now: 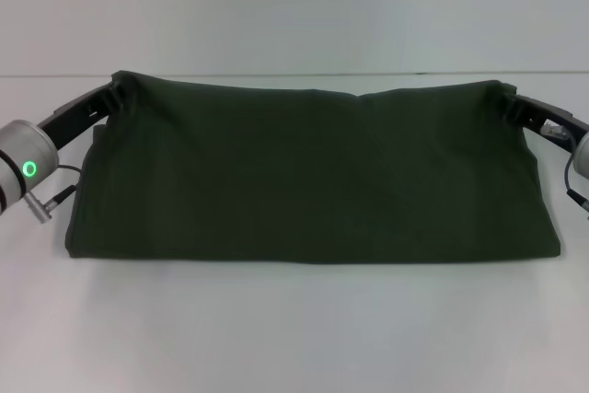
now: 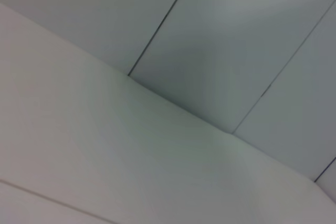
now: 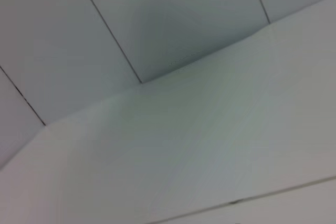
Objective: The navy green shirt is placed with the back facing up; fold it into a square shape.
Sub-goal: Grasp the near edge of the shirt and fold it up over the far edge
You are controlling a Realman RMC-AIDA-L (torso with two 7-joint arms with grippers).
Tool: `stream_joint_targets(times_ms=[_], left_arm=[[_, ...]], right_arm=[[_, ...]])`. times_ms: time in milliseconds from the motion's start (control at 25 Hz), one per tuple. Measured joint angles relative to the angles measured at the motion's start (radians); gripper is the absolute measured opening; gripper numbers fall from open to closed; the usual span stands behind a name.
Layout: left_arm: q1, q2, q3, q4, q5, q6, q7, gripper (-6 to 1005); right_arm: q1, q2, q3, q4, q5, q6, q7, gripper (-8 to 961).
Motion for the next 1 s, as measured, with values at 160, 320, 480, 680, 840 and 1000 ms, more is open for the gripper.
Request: stream_joint_targets(times_ms=[160,320,480,680,840,1000], left_arm=[[-0.011,-0.013,0.001,-0.005,-0.014,-0.043,0.016,118],[-0.026,-0.014,0.001,-0.055,-0.079,-0.096,0.082,146],[-0.027,-0.014,-0.001,-0.086,-0.139,-0.120,0.132,175],[-0.023,-0.015,-0.005,-0.112,-0.206,-0.128,0.175,245],[-0.016,-0.015,-0.006,-0.117,-0.224,-0.125,0.183,416],[-0.006,-0.015,-0.002,-0.125,-0.225,-0.107,0.182,548]], right_arm=[[0.027,0.002,0.002,0.023,0.000,0.070,-0.065,39],[0.036,0.002,0.005,0.034,0.022,0.100,-0.101,39],[0.034,0.001,0.001,0.035,0.047,0.101,-0.132,175],[0.024,0.000,0.000,0.036,0.048,0.097,-0.134,371],[0.002,-0.004,0.005,0.032,0.049,0.061,-0.128,527],[-0.010,-0.006,0.010,0.022,0.050,0.047,-0.126,725]])
